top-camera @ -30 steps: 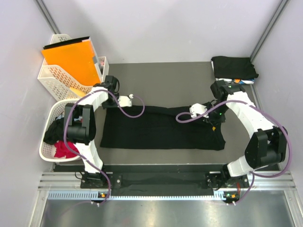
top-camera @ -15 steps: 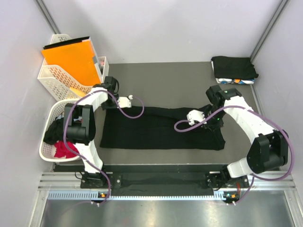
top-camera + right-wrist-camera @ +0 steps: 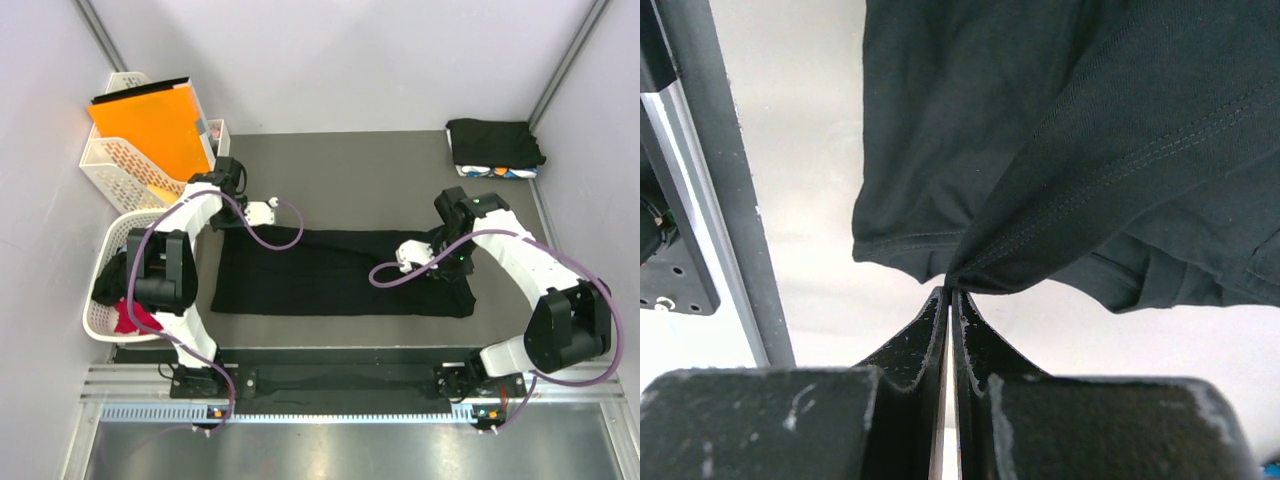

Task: Fold and stack the t-shirts
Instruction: Fold the other side of the tshirt into a rectangle

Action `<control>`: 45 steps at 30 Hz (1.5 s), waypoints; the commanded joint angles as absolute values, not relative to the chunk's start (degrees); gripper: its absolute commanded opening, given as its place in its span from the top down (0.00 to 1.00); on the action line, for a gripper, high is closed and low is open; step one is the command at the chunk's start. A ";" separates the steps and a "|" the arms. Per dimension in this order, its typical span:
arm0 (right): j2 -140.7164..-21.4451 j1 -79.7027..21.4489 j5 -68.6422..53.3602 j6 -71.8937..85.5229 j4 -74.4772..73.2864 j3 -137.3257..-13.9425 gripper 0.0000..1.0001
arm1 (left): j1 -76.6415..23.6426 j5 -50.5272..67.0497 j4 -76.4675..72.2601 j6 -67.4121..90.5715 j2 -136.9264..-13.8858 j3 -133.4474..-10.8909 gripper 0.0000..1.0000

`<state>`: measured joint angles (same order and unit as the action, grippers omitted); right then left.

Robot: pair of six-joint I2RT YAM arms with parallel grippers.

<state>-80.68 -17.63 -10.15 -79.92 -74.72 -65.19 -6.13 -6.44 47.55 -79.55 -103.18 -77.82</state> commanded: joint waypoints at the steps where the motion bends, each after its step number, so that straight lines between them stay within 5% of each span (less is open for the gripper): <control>1: -79.01 -18.19 -9.32 -80.51 -75.06 -65.04 1.00 | -5.45 -4.31 51.58 -78.58 -100.46 -81.73 1.00; 22: -79.89 -16.35 -7.38 -82.09 -73.92 -65.30 1.00 | -5.62 2.29 67.85 -83.93 -94.13 -79.02 1.00; 45: -79.89 -14.41 -8.26 -86.39 -76.38 -66.88 1.00 | -6.15 -1.58 60.65 -82.70 -97.12 -70.75 1.00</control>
<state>-80.64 -14.79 -6.72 -84.47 -74.39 -64.90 -6.09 -0.78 61.45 -82.52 -96.18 -71.02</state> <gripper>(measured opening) 0.007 0.026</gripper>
